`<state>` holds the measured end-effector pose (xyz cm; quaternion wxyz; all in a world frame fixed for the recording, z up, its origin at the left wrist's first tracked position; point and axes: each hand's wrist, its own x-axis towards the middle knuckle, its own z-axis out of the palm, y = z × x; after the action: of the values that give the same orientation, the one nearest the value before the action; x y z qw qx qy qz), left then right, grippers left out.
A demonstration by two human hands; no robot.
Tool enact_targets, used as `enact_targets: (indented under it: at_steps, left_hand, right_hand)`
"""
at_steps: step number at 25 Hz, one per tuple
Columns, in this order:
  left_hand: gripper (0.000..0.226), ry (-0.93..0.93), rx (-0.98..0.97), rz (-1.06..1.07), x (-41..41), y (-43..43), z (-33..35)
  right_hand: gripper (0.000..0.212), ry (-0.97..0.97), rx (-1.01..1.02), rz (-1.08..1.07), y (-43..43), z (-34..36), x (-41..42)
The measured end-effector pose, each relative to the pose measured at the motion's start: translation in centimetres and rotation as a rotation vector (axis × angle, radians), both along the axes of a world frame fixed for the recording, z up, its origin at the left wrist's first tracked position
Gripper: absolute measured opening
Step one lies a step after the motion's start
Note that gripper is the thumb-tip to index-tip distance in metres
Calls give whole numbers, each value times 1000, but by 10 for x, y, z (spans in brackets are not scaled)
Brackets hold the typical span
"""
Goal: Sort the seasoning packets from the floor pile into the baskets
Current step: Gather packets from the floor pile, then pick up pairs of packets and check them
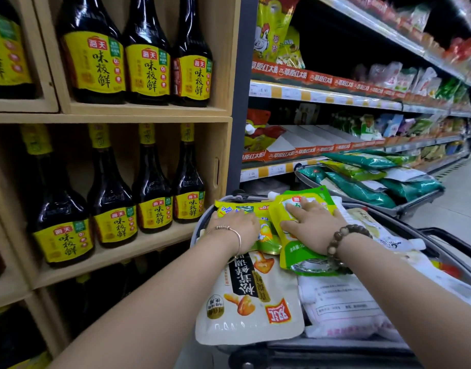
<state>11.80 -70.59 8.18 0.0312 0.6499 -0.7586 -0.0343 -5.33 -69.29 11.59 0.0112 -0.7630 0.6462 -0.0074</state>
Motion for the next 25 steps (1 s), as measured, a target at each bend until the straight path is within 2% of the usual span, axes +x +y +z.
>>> enact_targets:
  at_steps: [4, 7, 10, 13, 17, 19, 22, 25]
  left_hand:
    - [26, 87, -22, -6, 4, 12, 11]
    - [31, 227, -34, 19, 14, 32, 19]
    - [39, 291, -138, 20, 35, 62, 21]
    - [42, 487, -302, 24, 68, 102, 13]
    - [34, 797, -356, 138, 126, 163, -12]
    - [37, 754, -351, 229, 159, 194, -36]
    - [42, 603, -293, 384, 217, 238, -79]
    - [43, 565, -278, 576, 269, 273, -121]
  right_hand:
    - [56, 46, -32, -4, 4, 6, 5]
    - [54, 98, -91, -27, 10, 17, 7]
    - [65, 17, -220, -23, 23, 26, 14]
    - [67, -16, -249, 75, 45, 32, 40]
    - [70, -2, -253, 338, 92, 31, 111]
    - [74, -13, -281, 482, 122, 21, 156]
    - [67, -13, -233, 679, 151, -13, 222]
    - [66, 33, -129, 745, 158, -56, 275]
